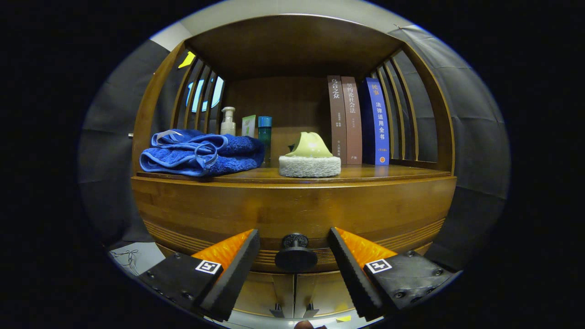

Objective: Pull open the drawer, take out the items inside it, and place them on the countertop above the cabinet.

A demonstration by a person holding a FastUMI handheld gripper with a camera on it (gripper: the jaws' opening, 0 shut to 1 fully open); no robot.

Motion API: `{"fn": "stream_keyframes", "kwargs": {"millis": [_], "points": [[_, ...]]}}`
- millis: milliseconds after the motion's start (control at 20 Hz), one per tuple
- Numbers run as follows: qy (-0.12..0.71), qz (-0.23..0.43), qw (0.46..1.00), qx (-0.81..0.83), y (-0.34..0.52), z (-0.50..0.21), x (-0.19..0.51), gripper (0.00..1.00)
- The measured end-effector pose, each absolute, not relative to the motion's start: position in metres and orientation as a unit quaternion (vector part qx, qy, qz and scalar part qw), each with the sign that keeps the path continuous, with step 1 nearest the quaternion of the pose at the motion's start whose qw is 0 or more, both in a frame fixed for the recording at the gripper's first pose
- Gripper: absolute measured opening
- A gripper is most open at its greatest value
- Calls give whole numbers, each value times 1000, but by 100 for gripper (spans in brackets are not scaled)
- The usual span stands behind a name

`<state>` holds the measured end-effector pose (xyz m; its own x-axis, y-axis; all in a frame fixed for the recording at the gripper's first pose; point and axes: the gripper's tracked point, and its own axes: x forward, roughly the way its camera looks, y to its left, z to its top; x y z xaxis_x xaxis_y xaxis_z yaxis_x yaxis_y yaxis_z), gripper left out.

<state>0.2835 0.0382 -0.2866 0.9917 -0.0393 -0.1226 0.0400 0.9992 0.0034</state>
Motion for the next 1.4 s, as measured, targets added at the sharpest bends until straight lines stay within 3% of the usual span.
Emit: {"fn": "stream_keyframes", "kwargs": {"millis": [750,1400], "points": [[69,-18,997,25,23,-164,171,99],[26,-11,1000,11,-1,-40,89,99]]}}
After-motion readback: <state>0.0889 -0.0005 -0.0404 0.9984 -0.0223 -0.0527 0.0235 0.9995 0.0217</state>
